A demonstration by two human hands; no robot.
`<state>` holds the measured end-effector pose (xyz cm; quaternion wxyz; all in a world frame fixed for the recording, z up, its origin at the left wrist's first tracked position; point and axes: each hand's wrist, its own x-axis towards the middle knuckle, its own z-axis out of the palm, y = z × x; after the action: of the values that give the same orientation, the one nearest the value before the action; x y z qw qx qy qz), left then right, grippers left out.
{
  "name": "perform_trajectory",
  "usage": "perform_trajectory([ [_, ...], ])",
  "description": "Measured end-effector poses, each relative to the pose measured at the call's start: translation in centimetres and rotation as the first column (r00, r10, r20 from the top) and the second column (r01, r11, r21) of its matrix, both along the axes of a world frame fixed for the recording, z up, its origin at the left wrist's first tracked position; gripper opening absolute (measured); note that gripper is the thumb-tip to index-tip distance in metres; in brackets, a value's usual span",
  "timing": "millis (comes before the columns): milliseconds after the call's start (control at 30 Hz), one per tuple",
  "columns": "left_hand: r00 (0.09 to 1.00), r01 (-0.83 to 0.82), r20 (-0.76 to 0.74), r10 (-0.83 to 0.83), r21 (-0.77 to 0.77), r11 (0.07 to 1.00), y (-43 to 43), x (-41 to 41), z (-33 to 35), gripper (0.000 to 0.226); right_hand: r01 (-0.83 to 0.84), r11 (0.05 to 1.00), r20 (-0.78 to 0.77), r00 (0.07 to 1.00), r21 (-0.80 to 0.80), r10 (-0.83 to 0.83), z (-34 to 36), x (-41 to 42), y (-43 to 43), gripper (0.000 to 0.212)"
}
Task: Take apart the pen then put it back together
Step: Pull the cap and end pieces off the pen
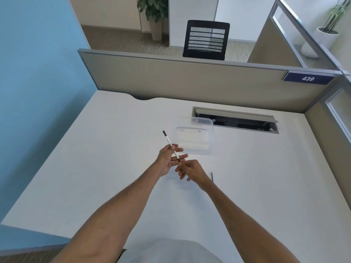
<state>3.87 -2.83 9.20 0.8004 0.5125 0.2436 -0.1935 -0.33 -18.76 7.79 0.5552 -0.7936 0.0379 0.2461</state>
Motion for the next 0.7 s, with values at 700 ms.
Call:
perform_trajectory([
  [700, 0.968, -0.240, -0.082, 0.236, -0.051, 0.969, 1.1, -1.1, -3.1, 0.010, 0.277, 0.940, -0.033, 0.957, -0.198, -0.288, -2.4, 0.1, -1.8, 0.005],
])
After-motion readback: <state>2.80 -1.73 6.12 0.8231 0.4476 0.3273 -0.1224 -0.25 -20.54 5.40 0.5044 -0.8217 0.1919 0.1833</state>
